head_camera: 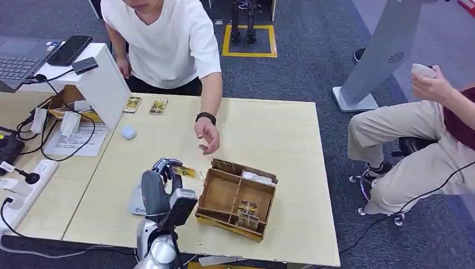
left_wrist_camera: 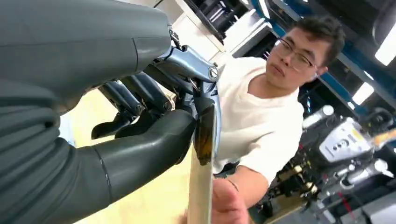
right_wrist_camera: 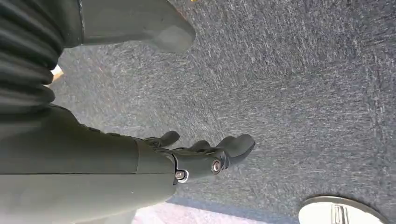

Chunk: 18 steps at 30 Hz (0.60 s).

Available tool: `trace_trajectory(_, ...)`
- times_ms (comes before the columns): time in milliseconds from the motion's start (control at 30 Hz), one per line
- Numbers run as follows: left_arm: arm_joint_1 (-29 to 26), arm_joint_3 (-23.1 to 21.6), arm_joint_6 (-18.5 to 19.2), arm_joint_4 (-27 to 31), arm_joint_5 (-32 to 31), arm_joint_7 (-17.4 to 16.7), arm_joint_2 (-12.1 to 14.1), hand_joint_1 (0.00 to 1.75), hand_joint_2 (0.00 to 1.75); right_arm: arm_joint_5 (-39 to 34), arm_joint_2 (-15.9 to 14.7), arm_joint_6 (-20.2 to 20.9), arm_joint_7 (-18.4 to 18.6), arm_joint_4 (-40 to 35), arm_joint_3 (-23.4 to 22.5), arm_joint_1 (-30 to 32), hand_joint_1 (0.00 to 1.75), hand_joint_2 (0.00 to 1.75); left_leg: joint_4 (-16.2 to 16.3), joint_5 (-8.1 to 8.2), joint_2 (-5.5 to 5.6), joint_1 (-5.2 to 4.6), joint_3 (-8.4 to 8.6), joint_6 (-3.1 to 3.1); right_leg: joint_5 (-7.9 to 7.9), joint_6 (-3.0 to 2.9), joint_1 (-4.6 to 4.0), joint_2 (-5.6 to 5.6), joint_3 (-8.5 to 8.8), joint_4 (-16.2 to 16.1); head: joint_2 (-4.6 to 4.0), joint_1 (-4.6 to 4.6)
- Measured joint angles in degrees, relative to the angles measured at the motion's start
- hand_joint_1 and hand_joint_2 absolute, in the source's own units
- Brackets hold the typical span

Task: Pass the card to the sensor for recognition and then transmit it.

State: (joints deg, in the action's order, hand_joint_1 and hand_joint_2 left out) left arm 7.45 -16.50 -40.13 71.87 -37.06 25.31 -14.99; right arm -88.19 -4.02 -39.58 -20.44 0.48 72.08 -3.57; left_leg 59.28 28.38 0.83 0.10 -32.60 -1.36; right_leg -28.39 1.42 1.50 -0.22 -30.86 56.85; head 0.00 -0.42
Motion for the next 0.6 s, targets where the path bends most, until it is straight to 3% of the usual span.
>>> trace_trajectory(233,8.1,1.3,2.2,-0.2,7.9,-4.3,0.4,1.75,1.75,0.7,-0.3,0.0,0.0,0.0,0.0,-0.2,0.0,1.75,0.0,-0.05,0.02,0.0,-0.02,0.0,0.04,0.01,0.0,-0.01,0.0,0.0,0.02,0.02)
trace_trajectory(600,15.2,2.4,2.3,-4.1,11.9,-7.2,1.4,1.75,1.75,1.3,-0.4,0.0,0.5,0.0,0.1,-1.0,0.0,1.75,0.0,-0.06,0.02,0.0,-0.03,-0.01,0.04,0.01,0.0,0.0,-0.01,0.0,0.02,0.0)
